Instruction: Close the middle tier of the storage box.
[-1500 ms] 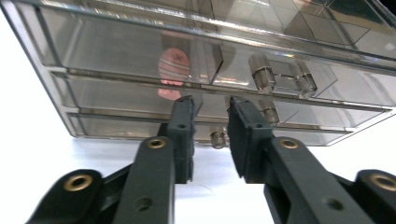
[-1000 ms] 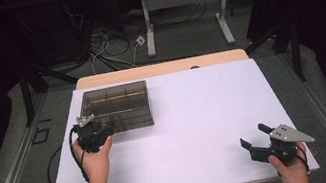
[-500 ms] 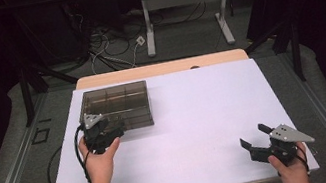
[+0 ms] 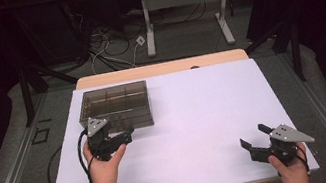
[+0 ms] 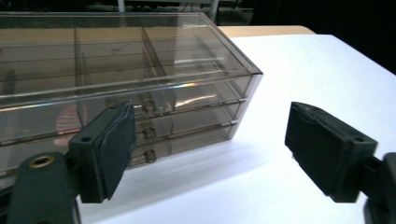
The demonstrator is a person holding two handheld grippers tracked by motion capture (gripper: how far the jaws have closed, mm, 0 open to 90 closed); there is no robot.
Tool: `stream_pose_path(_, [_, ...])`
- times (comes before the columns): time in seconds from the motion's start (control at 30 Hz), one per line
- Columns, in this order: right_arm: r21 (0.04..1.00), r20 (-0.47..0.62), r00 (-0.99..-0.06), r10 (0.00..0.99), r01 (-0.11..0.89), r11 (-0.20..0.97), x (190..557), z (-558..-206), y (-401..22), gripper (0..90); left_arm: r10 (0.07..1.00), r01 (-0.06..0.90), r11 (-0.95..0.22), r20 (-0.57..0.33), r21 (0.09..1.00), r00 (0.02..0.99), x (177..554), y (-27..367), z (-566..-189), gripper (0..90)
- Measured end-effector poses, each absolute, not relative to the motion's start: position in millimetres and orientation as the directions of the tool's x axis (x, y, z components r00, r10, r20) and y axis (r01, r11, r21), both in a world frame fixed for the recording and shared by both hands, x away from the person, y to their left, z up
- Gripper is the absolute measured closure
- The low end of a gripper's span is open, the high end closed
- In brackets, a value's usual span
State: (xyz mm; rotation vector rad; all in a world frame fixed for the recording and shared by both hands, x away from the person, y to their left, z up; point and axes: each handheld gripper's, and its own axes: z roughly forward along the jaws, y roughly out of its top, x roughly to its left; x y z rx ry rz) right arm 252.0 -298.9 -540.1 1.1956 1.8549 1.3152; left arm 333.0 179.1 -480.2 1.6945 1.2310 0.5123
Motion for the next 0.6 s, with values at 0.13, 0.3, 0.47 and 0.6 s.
stream_pose_path(0.13, [0.931, 0.051, -0.442, 0.896, 0.346, 0.118, 252, -540, -299, 14.9, 0.886, 0.498, -0.041, -0.199, 0.866, 0.419, 326, 179, -484, 15.2])
stream_pose_path(0.3, [0.93, 0.048, -0.443, 0.895, 0.348, 0.123, 252, -540, -299, 14.9, 0.878, 0.508, -0.047, -0.207, 0.86, 0.431, 319, 180, -491, 12.2])
stream_pose_path(0.47, [0.928, 0.05, -0.448, 0.893, 0.352, 0.125, 252, -541, -299, 14.9, 0.876, 0.504, -0.059, -0.198, 0.861, 0.441, 311, 182, -495, 11.1])
stream_pose_path(0.6, [0.925, 0.047, -0.445, 0.894, 0.358, 0.129, 252, -540, -299, 14.9, 0.87, 0.49, -0.066, -0.19, 0.869, 0.454, 302, 183, -499, 10.8])
